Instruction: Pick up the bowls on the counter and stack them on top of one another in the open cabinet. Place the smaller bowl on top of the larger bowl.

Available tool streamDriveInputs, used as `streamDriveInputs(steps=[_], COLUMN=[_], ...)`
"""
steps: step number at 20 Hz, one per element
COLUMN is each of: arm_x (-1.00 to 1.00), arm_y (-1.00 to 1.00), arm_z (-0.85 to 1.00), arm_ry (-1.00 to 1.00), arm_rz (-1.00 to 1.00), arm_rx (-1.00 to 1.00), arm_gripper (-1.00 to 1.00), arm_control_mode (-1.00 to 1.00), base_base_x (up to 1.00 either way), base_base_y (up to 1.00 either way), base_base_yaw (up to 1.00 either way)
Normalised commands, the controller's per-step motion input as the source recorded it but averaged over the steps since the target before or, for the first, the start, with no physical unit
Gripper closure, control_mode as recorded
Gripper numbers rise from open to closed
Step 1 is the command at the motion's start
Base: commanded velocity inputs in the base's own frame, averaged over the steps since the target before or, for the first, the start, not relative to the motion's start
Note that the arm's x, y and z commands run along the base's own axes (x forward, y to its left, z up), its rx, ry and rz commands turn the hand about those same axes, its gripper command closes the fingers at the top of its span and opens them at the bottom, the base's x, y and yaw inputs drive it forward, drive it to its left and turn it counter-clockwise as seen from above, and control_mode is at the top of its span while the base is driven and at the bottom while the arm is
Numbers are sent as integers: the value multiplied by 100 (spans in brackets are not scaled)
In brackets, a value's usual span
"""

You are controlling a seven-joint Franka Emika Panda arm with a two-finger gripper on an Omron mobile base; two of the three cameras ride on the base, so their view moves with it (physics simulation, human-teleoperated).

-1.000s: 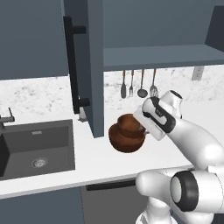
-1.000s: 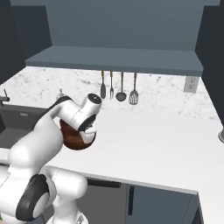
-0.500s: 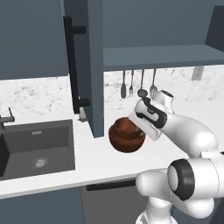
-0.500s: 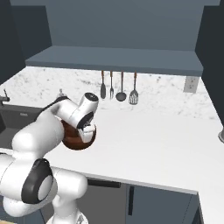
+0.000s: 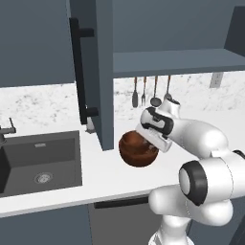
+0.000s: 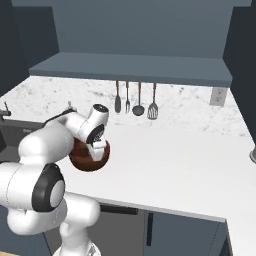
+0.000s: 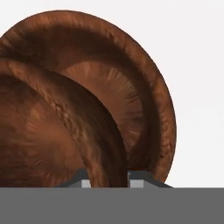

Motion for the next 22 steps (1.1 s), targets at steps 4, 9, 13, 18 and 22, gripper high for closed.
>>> streamDriveInputs(steps=[4, 9, 13, 18, 22], arm_x=[0, 2, -28, -8, 6], arm_y=[0, -15, -57, -20, 14], arm_z=[46, 23, -18, -21, -26], arm_ry=[-6, -1, 1, 1, 2], arm_rz=[0, 1, 19, 22, 9], arm_rx=[0, 0, -1, -5, -11], arm_gripper=[-100, -100, -100, -100, -100], arm_control_mode=[-100, -100, -100, -100, -100], base_base_x=[0, 0, 0, 0, 0], base_base_y=[0, 0, 0, 0, 0], base_base_yaw=[0, 0, 0, 0, 0])
